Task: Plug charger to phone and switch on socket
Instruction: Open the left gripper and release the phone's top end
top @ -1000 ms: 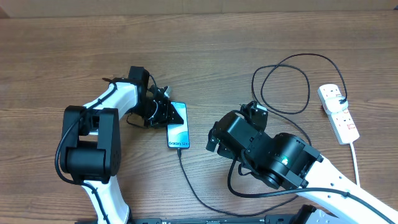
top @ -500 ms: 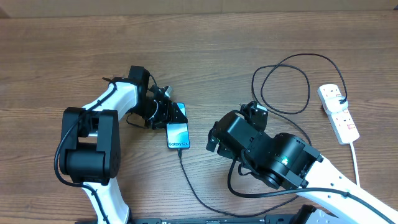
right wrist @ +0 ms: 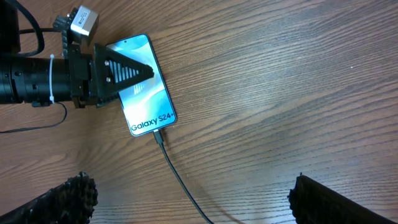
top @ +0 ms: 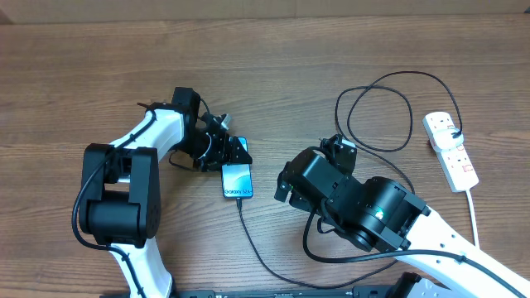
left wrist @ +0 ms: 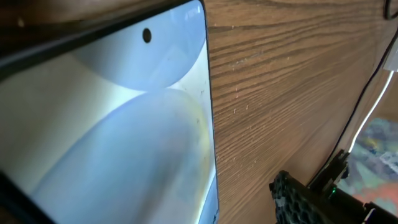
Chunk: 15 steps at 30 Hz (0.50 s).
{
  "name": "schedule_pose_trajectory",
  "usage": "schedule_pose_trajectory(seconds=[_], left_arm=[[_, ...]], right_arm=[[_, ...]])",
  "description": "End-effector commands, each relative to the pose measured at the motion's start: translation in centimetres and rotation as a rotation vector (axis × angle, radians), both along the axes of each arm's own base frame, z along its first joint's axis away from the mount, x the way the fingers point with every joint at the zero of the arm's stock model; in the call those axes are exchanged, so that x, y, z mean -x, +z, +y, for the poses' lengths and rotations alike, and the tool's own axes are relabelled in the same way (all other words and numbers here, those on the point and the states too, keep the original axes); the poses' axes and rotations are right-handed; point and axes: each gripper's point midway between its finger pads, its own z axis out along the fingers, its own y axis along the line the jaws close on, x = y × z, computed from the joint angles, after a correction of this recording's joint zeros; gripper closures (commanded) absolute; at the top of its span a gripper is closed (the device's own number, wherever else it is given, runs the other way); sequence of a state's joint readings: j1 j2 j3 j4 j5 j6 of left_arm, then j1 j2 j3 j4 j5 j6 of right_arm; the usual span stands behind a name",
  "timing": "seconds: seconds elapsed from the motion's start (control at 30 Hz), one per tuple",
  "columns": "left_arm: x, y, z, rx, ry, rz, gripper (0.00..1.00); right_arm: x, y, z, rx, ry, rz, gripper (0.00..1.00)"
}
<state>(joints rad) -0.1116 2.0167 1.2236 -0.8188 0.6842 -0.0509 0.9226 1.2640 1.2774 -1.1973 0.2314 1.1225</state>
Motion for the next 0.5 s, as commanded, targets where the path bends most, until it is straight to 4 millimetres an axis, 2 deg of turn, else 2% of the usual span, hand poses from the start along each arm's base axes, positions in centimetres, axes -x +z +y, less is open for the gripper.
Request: schedule_pose_trajectory(seconds=[0.0, 0.47], left_arm=[[0.8, -3.1, 2.5, -0.158, -0.094, -0.031, 0.36], [-1.0, -2.6, 1.3, -0.082, -0.122, -0.140, 0.34]], right_arm=[[-0.1, 0.5, 0.0, -0.016, -0.007, -0.010, 0.00], [-0.2, 0.5, 0.1, -0.019, -0.007, -0.012, 0.00]])
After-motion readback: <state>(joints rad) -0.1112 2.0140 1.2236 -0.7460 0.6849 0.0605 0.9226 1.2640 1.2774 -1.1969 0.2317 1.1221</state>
